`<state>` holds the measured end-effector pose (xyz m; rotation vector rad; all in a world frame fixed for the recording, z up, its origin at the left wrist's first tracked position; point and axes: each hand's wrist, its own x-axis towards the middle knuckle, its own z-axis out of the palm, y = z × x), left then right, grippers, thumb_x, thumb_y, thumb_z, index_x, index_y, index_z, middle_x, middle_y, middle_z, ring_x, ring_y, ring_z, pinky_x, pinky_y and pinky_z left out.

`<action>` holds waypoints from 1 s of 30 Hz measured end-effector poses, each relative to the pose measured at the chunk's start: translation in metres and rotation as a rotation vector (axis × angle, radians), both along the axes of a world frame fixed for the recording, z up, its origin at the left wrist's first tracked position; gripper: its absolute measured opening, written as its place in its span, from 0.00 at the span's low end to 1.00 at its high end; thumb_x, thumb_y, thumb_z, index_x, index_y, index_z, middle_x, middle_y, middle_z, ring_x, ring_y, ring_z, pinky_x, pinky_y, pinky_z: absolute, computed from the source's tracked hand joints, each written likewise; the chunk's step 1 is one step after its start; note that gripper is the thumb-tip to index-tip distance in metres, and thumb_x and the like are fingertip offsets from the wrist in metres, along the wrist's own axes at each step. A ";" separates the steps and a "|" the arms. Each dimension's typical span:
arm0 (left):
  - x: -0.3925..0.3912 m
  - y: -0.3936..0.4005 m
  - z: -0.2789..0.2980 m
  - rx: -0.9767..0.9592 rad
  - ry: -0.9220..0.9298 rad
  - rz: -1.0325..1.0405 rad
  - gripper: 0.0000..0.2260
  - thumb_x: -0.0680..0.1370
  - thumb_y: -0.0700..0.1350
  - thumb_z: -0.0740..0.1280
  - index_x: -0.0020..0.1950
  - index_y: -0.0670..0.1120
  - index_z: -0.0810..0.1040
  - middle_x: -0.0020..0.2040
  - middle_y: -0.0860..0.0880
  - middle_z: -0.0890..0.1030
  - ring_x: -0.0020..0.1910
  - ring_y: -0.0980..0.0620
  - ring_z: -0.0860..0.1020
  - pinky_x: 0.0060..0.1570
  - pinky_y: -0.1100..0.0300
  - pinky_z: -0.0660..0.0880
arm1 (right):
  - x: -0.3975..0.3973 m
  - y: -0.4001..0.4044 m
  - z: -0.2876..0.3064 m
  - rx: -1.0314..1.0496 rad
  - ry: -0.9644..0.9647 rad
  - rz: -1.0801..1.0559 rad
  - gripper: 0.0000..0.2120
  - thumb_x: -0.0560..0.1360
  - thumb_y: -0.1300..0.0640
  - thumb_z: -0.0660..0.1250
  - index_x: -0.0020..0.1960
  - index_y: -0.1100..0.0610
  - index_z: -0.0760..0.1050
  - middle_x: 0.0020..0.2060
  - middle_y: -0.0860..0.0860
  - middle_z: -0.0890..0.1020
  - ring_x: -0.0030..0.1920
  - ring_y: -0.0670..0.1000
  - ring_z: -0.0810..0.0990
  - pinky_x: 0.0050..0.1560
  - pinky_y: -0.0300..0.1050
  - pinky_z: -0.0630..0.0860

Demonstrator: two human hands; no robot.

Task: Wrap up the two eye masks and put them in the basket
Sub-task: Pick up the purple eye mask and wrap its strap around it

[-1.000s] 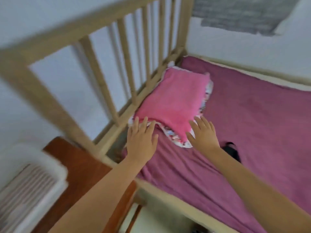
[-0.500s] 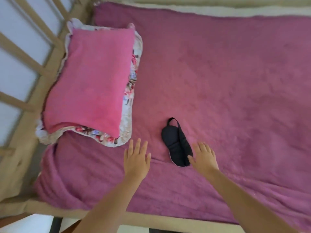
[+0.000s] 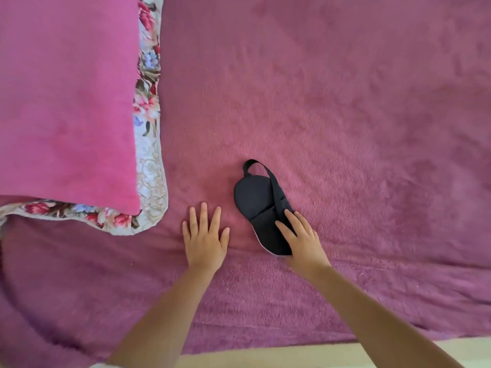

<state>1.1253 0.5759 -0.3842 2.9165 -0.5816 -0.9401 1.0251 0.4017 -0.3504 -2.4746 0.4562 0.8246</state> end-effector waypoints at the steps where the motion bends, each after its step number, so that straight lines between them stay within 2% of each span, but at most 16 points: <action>1: 0.000 -0.001 0.004 -0.037 0.007 0.012 0.23 0.75 0.55 0.52 0.64 0.46 0.70 0.65 0.37 0.74 0.64 0.32 0.70 0.57 0.32 0.70 | 0.001 0.001 0.002 0.024 -0.025 -0.036 0.30 0.74 0.65 0.61 0.72 0.55 0.54 0.76 0.52 0.50 0.75 0.54 0.45 0.75 0.49 0.54; 3: 0.001 -0.003 0.015 -0.106 0.058 0.063 0.24 0.76 0.54 0.56 0.70 0.46 0.61 0.73 0.38 0.61 0.73 0.35 0.55 0.69 0.37 0.58 | 0.002 0.003 0.010 0.061 -0.081 -0.095 0.26 0.74 0.68 0.58 0.71 0.61 0.58 0.73 0.56 0.59 0.74 0.55 0.53 0.75 0.45 0.56; 5: -0.002 -0.006 0.035 -0.190 0.093 0.075 0.29 0.75 0.57 0.57 0.72 0.46 0.54 0.75 0.39 0.55 0.74 0.38 0.46 0.73 0.43 0.49 | 0.005 0.004 0.025 0.086 -0.131 -0.155 0.22 0.74 0.68 0.58 0.68 0.64 0.62 0.69 0.58 0.65 0.70 0.55 0.62 0.72 0.42 0.60; 7: -0.006 -0.012 0.060 -0.323 0.129 0.086 0.31 0.74 0.56 0.60 0.72 0.45 0.53 0.74 0.40 0.60 0.75 0.39 0.48 0.73 0.47 0.50 | 0.008 0.004 0.045 0.104 -0.221 -0.205 0.19 0.73 0.70 0.60 0.64 0.67 0.69 0.63 0.60 0.72 0.63 0.57 0.72 0.66 0.42 0.66; 9: -0.008 -0.022 0.088 -0.499 0.259 0.224 0.31 0.75 0.49 0.64 0.72 0.44 0.52 0.72 0.42 0.64 0.73 0.43 0.58 0.71 0.52 0.58 | 0.012 0.001 0.071 0.102 -0.385 -0.232 0.14 0.70 0.73 0.63 0.55 0.69 0.76 0.52 0.63 0.79 0.51 0.56 0.80 0.55 0.34 0.73; 11: -0.006 -0.033 0.121 -0.631 0.373 0.382 0.29 0.75 0.45 0.65 0.71 0.46 0.54 0.70 0.45 0.68 0.69 0.46 0.66 0.64 0.57 0.65 | 0.017 -0.002 0.101 0.114 -0.525 -0.231 0.11 0.66 0.73 0.64 0.48 0.69 0.79 0.42 0.64 0.81 0.42 0.49 0.78 0.49 0.22 0.69; 13: 0.000 -0.040 0.161 -0.748 0.434 0.499 0.24 0.76 0.43 0.64 0.69 0.48 0.60 0.65 0.49 0.72 0.65 0.50 0.69 0.59 0.60 0.66 | 0.024 -0.007 0.139 0.126 -0.631 -0.212 0.11 0.65 0.72 0.64 0.46 0.69 0.80 0.39 0.64 0.81 0.46 0.50 0.72 0.46 0.11 0.61; 14: 0.004 -0.042 0.181 -0.794 0.438 0.541 0.22 0.76 0.42 0.63 0.68 0.49 0.62 0.62 0.51 0.72 0.63 0.53 0.70 0.58 0.60 0.66 | 0.026 -0.009 0.158 0.130 -0.682 -0.200 0.11 0.65 0.71 0.64 0.45 0.68 0.80 0.39 0.64 0.81 0.47 0.50 0.71 0.45 0.10 0.59; 17: 0.021 -0.044 0.243 -0.861 0.328 0.519 0.17 0.74 0.38 0.65 0.63 0.46 0.71 0.57 0.51 0.73 0.56 0.52 0.73 0.56 0.61 0.68 | 0.032 -0.018 0.216 0.146 -0.819 -0.182 0.10 0.64 0.69 0.64 0.44 0.67 0.80 0.37 0.63 0.82 0.44 0.49 0.73 0.45 0.11 0.61; 18: 0.027 -0.045 0.266 -0.893 0.259 0.467 0.15 0.73 0.38 0.66 0.59 0.45 0.73 0.54 0.51 0.75 0.53 0.53 0.75 0.54 0.65 0.69 | 0.034 -0.020 0.235 0.144 -0.869 -0.174 0.10 0.65 0.66 0.63 0.43 0.67 0.81 0.37 0.62 0.82 0.43 0.49 0.73 0.44 0.12 0.62; 20: 0.037 -0.045 0.312 -0.963 0.101 0.330 0.08 0.71 0.38 0.69 0.49 0.44 0.78 0.44 0.53 0.76 0.43 0.61 0.75 0.44 0.76 0.69 | 0.043 -0.023 0.273 0.129 -0.964 -0.184 0.11 0.67 0.60 0.63 0.43 0.66 0.81 0.36 0.60 0.82 0.41 0.48 0.73 0.41 0.13 0.63; 21: 0.041 -0.046 0.337 -0.990 0.027 0.261 0.05 0.71 0.38 0.70 0.42 0.46 0.78 0.39 0.54 0.74 0.38 0.64 0.74 0.40 0.78 0.68 | 0.049 -0.025 0.292 0.114 -1.007 -0.213 0.11 0.67 0.59 0.64 0.43 0.65 0.81 0.36 0.60 0.81 0.39 0.48 0.73 0.39 0.16 0.66; 24: 0.045 -0.052 0.393 -1.073 -0.127 0.165 0.12 0.69 0.42 0.71 0.30 0.52 0.70 0.26 0.57 0.70 0.27 0.64 0.70 0.31 0.72 0.66 | 0.065 -0.032 0.347 -0.029 -1.151 -0.246 0.10 0.64 0.59 0.68 0.39 0.65 0.79 0.33 0.60 0.79 0.29 0.44 0.69 0.28 0.32 0.68; 25: 0.047 -0.053 0.407 -1.115 -0.160 0.151 0.12 0.67 0.44 0.69 0.29 0.53 0.67 0.24 0.57 0.69 0.25 0.62 0.68 0.29 0.70 0.65 | 0.069 -0.035 0.363 -0.063 -1.192 -0.240 0.10 0.63 0.58 0.68 0.38 0.66 0.79 0.33 0.60 0.78 0.31 0.47 0.70 0.27 0.38 0.69; 27: 0.047 -0.057 0.432 -1.205 -0.191 0.124 0.11 0.65 0.46 0.67 0.32 0.56 0.65 0.27 0.56 0.68 0.27 0.59 0.66 0.30 0.67 0.63 | 0.073 -0.040 0.391 -0.098 -1.258 -0.223 0.12 0.62 0.58 0.70 0.39 0.67 0.79 0.34 0.61 0.78 0.32 0.51 0.72 0.30 0.41 0.70; 30: 0.046 -0.061 0.461 -1.277 -0.156 0.042 0.18 0.70 0.40 0.68 0.44 0.62 0.65 0.38 0.51 0.73 0.33 0.59 0.74 0.36 0.65 0.70 | 0.074 -0.049 0.418 -0.175 -1.357 -0.173 0.10 0.62 0.60 0.70 0.39 0.66 0.80 0.32 0.62 0.78 0.31 0.56 0.76 0.31 0.42 0.70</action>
